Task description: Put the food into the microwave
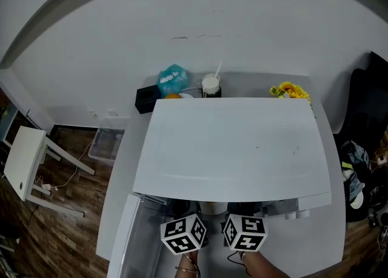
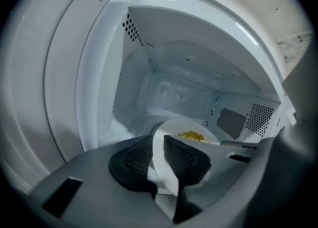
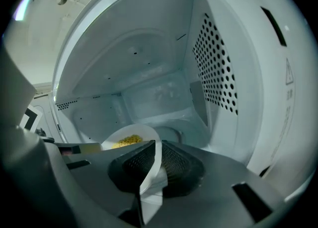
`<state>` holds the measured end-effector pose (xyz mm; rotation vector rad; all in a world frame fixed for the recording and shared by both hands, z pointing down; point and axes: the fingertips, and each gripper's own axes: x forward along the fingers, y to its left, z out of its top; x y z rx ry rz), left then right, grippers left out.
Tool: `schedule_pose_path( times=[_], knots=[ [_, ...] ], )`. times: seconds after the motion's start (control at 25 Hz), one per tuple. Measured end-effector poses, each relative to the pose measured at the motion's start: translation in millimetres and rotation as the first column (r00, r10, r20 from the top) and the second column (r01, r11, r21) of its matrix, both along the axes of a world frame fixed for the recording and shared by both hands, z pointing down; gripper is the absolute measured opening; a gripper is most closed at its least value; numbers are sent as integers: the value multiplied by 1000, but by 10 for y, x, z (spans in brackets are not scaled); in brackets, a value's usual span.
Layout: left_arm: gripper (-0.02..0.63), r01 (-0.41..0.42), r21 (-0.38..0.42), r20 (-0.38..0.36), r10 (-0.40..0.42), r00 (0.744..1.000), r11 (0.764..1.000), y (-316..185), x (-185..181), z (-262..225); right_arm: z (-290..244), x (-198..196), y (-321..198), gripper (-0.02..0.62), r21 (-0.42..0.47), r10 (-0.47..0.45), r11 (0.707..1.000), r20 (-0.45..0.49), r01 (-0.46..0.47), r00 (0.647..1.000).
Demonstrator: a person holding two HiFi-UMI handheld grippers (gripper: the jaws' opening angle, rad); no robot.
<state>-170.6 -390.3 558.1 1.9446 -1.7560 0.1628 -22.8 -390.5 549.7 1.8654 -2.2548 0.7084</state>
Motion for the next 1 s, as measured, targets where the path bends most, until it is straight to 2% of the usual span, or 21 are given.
schedule_pose_path(
  times=[0.24,0.56,0.72,1.0],
  knots=[
    [71,-7,13,13,7,1000,1000,-103,8,41,67,11,-62,52,-12,26,1000,-6,-26,1000],
    [71,-11,-1,62,11,998,1000,-224,4,69,86,-11,-146,52,-40,60,997,-74,-63,995],
    [71,-1,-7,82,2,997,1000,-241,10,82,139,-2,-131,52,-72,81,994,-70,-86,994],
    [71,14,6,135,-15,991,1000,-264,28,74,139,15,-129,52,-71,101,992,-74,-107,992]
  ],
)
